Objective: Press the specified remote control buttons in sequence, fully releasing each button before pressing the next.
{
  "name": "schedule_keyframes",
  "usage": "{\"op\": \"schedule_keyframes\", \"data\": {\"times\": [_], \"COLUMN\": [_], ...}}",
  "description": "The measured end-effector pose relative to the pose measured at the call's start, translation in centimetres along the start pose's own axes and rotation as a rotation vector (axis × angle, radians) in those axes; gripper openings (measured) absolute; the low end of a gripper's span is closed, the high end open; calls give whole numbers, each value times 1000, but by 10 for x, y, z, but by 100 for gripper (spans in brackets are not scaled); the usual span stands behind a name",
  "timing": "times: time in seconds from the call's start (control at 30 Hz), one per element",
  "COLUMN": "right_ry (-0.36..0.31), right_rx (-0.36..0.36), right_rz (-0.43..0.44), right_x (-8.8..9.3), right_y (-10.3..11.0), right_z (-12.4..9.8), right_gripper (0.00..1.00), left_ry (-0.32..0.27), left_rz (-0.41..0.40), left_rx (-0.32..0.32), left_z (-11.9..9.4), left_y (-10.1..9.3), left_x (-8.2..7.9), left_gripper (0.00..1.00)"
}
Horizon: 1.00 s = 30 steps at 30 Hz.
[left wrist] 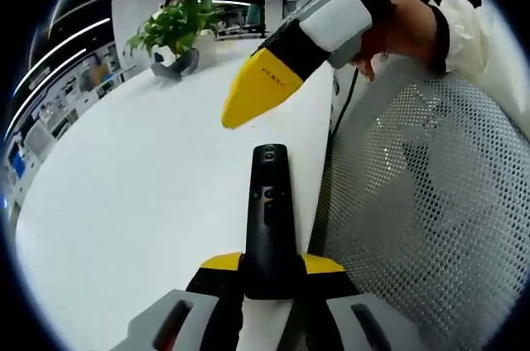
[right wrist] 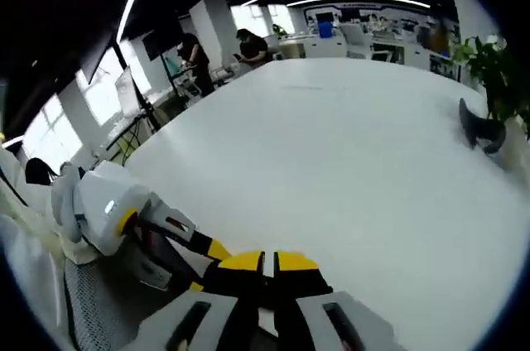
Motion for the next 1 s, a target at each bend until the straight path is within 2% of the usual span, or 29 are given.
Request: {"op": "schedule_keyframes", "data": {"times": [0.2,0.37,0.43,0.53,0.63,0.77,0.83,0.93,1.0], "right_ry": [-115,-219,-231,-210,-220,-260,-256,-276,-273], "right_rx": [40,127,169,191,224,360,398,436,459], "right_rz": [77,68,56,69,75,51,39,36,43], "right_x": [-3,-6,-5,3,6,6,6,7,8], "right_y": [-9,-14,-17,-23,-28,-40,-42,-45,-47], "right_z": [-18,-29,-33,-35,-38,-43,-45,-47,-47], "right_gripper": [15,34,42,45,49,54,56,67,80], "left_ry": [0,-1,0,1,6,5,10,21,30], "left_rz": [11,24,33,44,57,79,90,104,112], "left_rx": [8,17,22,30,37,49,55,64,66], "left_z": [0,0,0,1,1,0,0,0,0], "left_y": [1,2,2,3,4,8,9,12,15], "left_x": [0,0,0,-1,-1,-2,-2,-3,-3], "left_gripper": [25,24,24,24,24,24,24,24,24]}}
Point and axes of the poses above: the point that each gripper's makers call its tool centre point, and the gripper's own axes: z roughly forward along the fingers, y roughly to its left, x roughly out of its underside, the point moved 7 cm from there along -z, roughly backward along the fingers, and after that the axes turned 7 degrees about y, right-handed, at the moved point
